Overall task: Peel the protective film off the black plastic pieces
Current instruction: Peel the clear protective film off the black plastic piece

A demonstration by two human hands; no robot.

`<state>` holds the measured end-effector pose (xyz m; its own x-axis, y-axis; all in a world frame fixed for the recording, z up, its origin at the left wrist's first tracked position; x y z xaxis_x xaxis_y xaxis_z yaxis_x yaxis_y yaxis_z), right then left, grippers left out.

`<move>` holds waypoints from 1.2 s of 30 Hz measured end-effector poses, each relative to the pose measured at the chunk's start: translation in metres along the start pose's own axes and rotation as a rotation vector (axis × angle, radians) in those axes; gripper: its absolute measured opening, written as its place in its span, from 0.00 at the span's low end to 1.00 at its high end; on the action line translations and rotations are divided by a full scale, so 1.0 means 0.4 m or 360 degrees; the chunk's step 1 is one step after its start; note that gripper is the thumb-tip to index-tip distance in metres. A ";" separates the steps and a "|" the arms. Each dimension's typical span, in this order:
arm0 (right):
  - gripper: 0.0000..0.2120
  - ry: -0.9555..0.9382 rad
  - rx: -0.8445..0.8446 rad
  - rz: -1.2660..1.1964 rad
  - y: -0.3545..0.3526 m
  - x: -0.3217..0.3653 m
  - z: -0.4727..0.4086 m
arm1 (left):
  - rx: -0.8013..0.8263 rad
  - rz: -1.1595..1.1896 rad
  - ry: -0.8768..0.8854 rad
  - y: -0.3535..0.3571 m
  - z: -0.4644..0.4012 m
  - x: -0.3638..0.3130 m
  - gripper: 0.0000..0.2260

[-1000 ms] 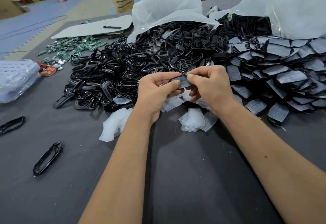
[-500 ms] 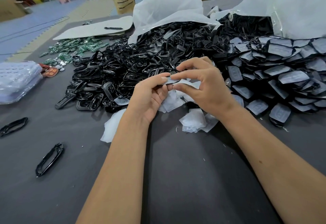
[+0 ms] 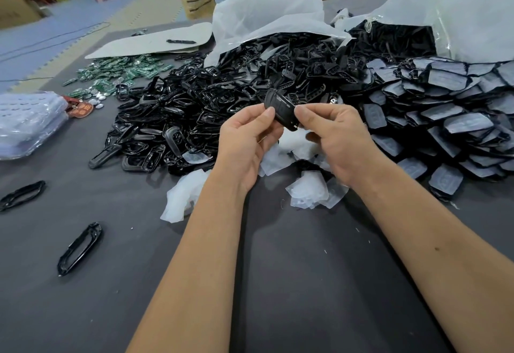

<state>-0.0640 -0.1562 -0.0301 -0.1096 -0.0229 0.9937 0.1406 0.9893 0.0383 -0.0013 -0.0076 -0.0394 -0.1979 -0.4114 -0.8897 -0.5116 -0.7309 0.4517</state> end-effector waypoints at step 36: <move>0.11 -0.0166 -0.0037 0.0125 -0.019 0.014 0.006 | -0.0128 -0.0238 0.0144 0.016 0.002 0.013 0.03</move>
<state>-0.0680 -0.1635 -0.0252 -0.1986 0.0706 0.9775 0.1755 0.9839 -0.0354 -0.0064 -0.0141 -0.0412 -0.0468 -0.3393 -0.9395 -0.4606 -0.8272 0.3218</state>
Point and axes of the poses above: each hand's wrist, its own z-axis away from the middle knuckle, its own y-axis out of the palm, x = y × z, the point moved 4 cm from there along -z, towards the middle knuckle, and after that the axes turned 12 degrees about x, right-handed, at the moved point
